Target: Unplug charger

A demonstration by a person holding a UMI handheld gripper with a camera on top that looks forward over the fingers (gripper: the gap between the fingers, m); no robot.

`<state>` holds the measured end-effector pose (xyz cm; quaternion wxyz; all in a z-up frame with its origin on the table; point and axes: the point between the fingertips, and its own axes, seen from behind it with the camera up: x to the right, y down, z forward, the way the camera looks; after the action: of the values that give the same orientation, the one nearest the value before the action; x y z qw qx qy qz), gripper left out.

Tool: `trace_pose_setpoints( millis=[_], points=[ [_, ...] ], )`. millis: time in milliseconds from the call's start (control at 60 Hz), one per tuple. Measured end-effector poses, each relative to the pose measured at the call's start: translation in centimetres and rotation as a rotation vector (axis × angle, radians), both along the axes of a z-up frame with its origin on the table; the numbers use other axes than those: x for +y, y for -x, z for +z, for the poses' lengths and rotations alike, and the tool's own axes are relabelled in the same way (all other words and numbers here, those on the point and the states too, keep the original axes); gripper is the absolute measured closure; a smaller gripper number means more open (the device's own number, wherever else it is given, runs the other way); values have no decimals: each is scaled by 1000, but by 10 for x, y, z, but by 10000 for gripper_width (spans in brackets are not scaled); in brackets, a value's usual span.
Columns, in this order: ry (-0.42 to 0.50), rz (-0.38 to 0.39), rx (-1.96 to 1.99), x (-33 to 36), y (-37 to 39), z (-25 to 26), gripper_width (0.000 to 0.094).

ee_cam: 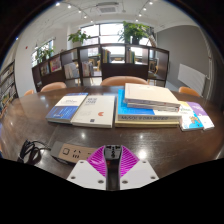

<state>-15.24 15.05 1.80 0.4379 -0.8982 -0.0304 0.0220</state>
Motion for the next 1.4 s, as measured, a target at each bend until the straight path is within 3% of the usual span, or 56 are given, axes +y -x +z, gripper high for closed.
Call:
trace_pose_setpoints(
  millis=[50, 150, 200, 250, 267, 317, 517, 617, 733, 850, 900, 967, 1167, 1400],
  points=[
    [-3, 34, -28, 4, 0, 21, 811],
    [-413, -35, 39, 30, -36, 222, 812],
    [-522, -60, -9, 18, -63, 274, 815],
    [-557, -100, -96, 11, -102, 296, 809],
    [-559, -109, -111, 11, -113, 311, 802],
    [-528, -124, -121, 16, -145, 289, 785],
    [-225, -127, -111, 3, -199, 98, 762],
    [-140, -109, -38, 1, -200, 47, 746],
    [-96, -120, -18, -3, -200, 11, 727],
    [-64, -84, -28, -5, -192, -3, 665],
    [-53, -70, -35, -6, -190, -7, 575],
    [-46, -48, -36, -9, -185, -4, 404],
    [-165, -49, -70, -32, -177, 95, 223],
    [-322, -48, -88, -136, -146, 229, 156]
  ],
)
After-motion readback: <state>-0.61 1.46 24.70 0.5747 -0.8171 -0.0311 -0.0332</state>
